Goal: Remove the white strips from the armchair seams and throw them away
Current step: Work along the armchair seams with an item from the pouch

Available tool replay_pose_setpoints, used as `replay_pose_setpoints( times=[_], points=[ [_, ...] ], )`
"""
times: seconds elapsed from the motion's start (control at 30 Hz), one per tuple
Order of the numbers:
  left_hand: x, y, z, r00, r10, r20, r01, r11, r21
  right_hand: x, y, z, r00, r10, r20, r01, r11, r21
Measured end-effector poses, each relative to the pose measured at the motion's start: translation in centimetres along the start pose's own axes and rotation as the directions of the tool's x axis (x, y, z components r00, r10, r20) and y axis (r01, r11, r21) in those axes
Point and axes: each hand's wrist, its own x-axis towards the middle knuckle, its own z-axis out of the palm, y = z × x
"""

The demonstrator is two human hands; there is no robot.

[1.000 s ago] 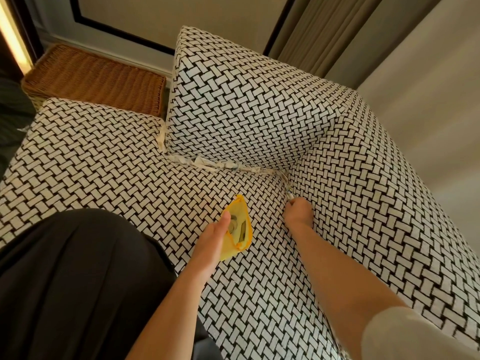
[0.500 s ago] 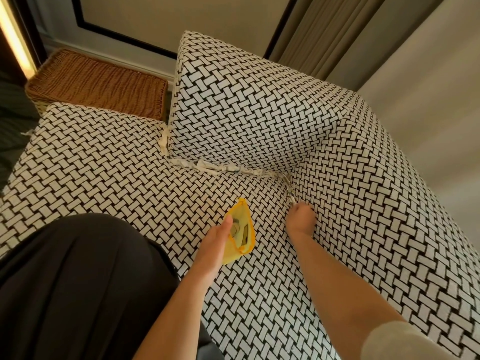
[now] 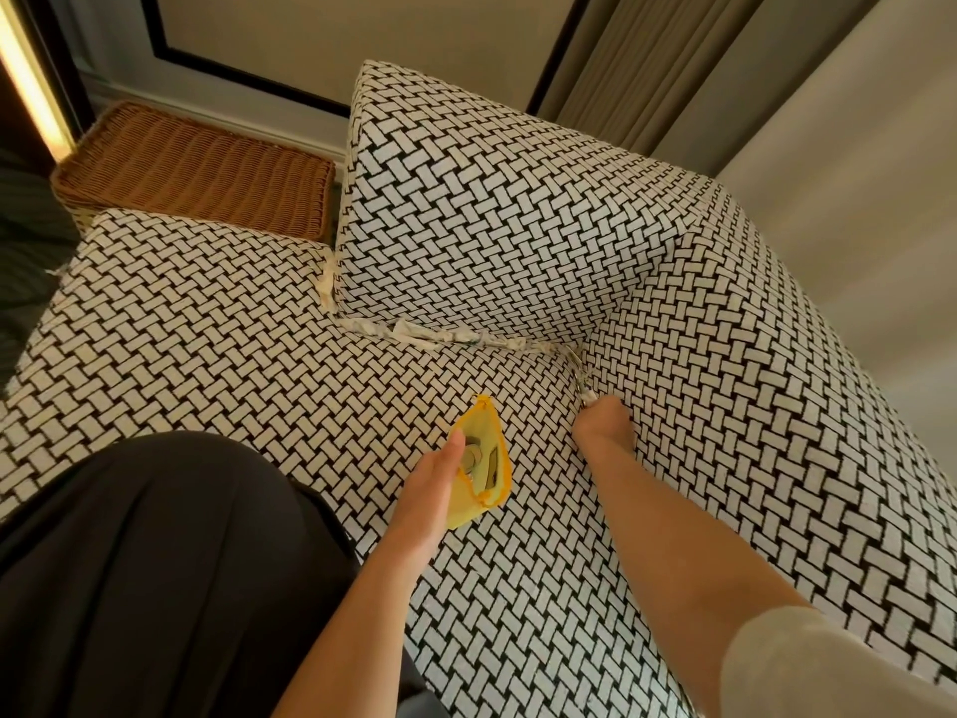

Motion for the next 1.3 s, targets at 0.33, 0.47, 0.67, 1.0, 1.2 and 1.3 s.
replay_pose_setpoints(
  times=[0.33,0.47,0.67,1.0,1.2,1.3],
  points=[
    [0.2,-0.1,-0.1,1.0,0.009,0.006,-0.009,1.0,-0.009,0.2,0.1,-1.0,0.992,-0.007,0.127,0.003,1.0,0.03],
    [0.0,0.0,0.0,1.0,0.012,0.025,-0.011,1.0,-0.006,-1.0,1.7,-0.3,0.998,0.047,0.048,-0.057,0.974,0.221],
    [0.4,-0.3,0.0,1.0,-0.012,-0.019,0.013,0.999,0.032,-4.2,3.5,0.5,0.994,-0.078,-0.07,0.096,0.945,0.311],
    [0.2,-0.2,0.1,1.0,-0.025,-0.018,0.025,0.999,0.033,-5.6,5.2,0.4,0.985,-0.121,-0.121,0.161,0.887,0.432],
    [0.1,-0.2,0.0,1.0,-0.016,-0.013,0.016,1.0,0.018,-4.6,5.3,0.7,0.96,-0.23,-0.161,0.257,0.95,0.175],
    [0.1,-0.3,0.0,1.0,-0.016,-0.008,0.016,1.0,0.017,-4.0,4.8,0.5,0.966,-0.218,-0.138,0.23,0.97,0.082]
  ],
)
